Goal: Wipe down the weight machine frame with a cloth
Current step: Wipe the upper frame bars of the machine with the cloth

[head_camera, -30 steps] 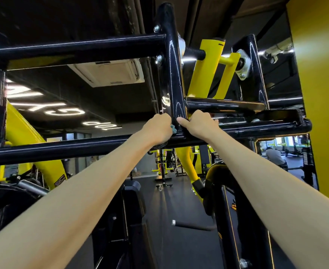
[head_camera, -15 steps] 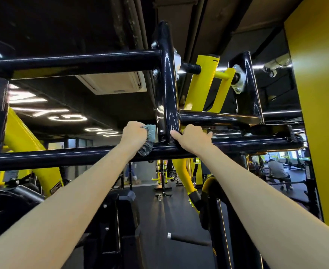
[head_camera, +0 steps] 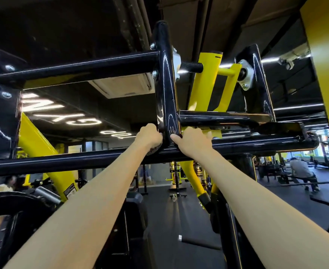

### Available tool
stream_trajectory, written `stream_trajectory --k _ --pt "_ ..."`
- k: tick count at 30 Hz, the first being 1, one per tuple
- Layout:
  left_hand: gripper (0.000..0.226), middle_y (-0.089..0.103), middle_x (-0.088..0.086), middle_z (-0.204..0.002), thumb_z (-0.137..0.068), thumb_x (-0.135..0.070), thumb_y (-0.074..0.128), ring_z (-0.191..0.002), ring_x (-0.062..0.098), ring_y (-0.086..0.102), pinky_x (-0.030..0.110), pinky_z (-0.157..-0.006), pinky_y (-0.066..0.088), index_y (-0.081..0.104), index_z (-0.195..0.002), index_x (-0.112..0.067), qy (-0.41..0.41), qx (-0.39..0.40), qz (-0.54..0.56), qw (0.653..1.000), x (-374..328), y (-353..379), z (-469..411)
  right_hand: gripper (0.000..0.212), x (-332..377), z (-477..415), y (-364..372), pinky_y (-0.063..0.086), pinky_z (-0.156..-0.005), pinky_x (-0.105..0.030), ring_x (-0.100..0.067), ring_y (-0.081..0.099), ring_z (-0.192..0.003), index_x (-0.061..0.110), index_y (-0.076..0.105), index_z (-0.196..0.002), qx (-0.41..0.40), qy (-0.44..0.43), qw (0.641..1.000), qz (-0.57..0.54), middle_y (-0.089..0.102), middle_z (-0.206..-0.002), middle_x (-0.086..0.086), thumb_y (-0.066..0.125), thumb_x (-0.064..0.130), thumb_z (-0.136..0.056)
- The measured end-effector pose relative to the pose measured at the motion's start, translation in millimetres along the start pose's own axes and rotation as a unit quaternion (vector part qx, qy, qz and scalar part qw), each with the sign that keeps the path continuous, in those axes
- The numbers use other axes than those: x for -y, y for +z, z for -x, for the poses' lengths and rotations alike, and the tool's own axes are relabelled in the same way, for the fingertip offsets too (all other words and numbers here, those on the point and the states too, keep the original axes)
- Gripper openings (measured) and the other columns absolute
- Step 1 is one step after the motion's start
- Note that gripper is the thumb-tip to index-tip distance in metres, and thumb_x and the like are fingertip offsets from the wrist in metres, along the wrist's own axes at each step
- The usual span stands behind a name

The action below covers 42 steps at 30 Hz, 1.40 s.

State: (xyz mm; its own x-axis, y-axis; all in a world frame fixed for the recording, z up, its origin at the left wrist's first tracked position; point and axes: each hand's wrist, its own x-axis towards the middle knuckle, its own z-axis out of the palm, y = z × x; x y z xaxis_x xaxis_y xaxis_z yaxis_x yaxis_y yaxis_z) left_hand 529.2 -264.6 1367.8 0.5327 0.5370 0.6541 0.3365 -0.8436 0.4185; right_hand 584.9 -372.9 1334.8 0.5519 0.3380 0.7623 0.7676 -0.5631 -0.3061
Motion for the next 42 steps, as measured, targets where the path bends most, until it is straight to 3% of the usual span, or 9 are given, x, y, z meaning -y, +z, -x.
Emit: stream_trajectory --k 4,8,13,20,24,27,34,38,42 --pt "0.028 0.056 0.015 -0.119 -0.093 -0.011 0.049 -0.109 0.033 0.053 0.034 -0.082 0.04 0.052 -0.12 -0.005 0.084 -0.045 -0.029 0.995 -11 -10 30 0.042 -1 -6 -11 0.012 -0.117 -0.051 -0.03 0.053 -0.118 0.011 0.055 -0.1 0.037 0.03 0.999 -0.003 0.063 -0.11 -0.01 0.043 0.05 -0.098" --pt "0.043 0.056 0.017 -0.127 -0.091 -0.004 0.052 -0.113 0.031 0.055 0.039 -0.094 0.047 0.048 -0.134 -0.007 0.129 0.034 0.138 0.981 10 -33 61 0.025 13 -2 -20 0.007 -0.118 -0.051 -0.035 0.051 -0.12 0.01 0.054 -0.091 0.024 0.095 0.995 -0.016 0.063 -0.114 -0.016 0.055 0.035 -0.094" --pt "0.034 0.057 0.017 -0.128 -0.092 -0.009 0.053 -0.117 0.03 0.054 0.031 -0.089 0.044 0.058 -0.125 -0.005 -0.044 -0.06 0.183 0.98 136 -102 56 0.027 116 31 2 0.014 -0.115 -0.05 -0.04 0.053 -0.114 0.003 0.063 -0.111 -0.201 0.026 0.978 -0.038 0.063 -0.108 -0.022 0.054 0.01 -0.086" --pt "0.018 0.062 0.016 -0.091 -0.098 -0.008 0.041 -0.069 0.028 0.059 0.037 -0.046 0.054 0.057 -0.092 -0.001 -0.328 -0.024 0.427 0.842 343 -207 78 0.023 300 84 92 0.028 -0.111 -0.043 -0.029 0.058 -0.103 0.011 0.06 -0.11 -0.054 -0.067 0.987 -0.135 0.067 -0.097 -0.007 0.053 0.014 -0.089" --pt "0.009 0.062 0.017 -0.086 -0.094 -0.008 0.057 -0.07 0.027 0.062 0.04 -0.065 0.056 0.058 -0.091 0.0 -0.389 0.012 0.478 0.788 429 -249 87 0.028 371 102 133 0.032 -0.108 -0.043 -0.028 0.056 -0.106 0.011 0.057 -0.116 0.021 -0.094 0.99 -0.098 0.065 -0.107 -0.008 0.054 0.017 -0.089" --pt "0.015 0.059 0.013 -0.07 -0.091 0.004 0.053 -0.042 0.018 0.06 0.025 -0.04 0.05 0.054 -0.078 -0.004 -0.323 -0.039 0.491 0.809 458 -263 70 0.029 402 98 144 0.036 -0.104 -0.041 -0.027 0.059 -0.098 0.01 0.056 -0.118 0.01 -0.11 0.989 -0.1 0.066 -0.097 -0.007 0.054 0.015 -0.09" --pt "0.018 0.065 0.007 -0.096 -0.081 -0.008 0.068 -0.088 0.023 0.059 0.026 -0.065 0.038 0.065 -0.099 -0.01 -0.083 -0.204 0.198 0.955 477 -261 45 0.045 434 72 170 0.026 -0.111 -0.042 -0.025 0.055 -0.114 0.018 0.049 -0.133 0.079 -0.165 0.982 -0.051 0.064 -0.119 -0.003 0.055 0.018 -0.089" --pt "0.022 0.057 0.007 -0.104 -0.089 -0.009 0.056 -0.095 0.023 0.053 0.03 -0.068 0.034 0.067 -0.107 -0.015 0.057 -0.295 -0.011 0.954 465 -263 9 0.036 441 56 197 0.03 -0.107 -0.04 -0.026 0.053 -0.117 0.014 0.057 -0.125 0.093 -0.177 0.979 -0.051 0.063 -0.122 -0.005 0.054 0.026 -0.091" --pt "0.024 0.054 0.007 -0.102 -0.08 -0.002 0.062 -0.095 0.024 0.051 0.031 -0.071 0.041 0.07 -0.101 -0.011 0.254 -0.155 -0.289 0.91 469 -251 -34 0.044 451 42 215 0.009 -0.117 -0.048 -0.026 0.046 -0.126 0.014 0.056 -0.126 0.077 -0.164 0.982 -0.044 0.059 -0.127 -0.006 0.048 0.043 -0.095"
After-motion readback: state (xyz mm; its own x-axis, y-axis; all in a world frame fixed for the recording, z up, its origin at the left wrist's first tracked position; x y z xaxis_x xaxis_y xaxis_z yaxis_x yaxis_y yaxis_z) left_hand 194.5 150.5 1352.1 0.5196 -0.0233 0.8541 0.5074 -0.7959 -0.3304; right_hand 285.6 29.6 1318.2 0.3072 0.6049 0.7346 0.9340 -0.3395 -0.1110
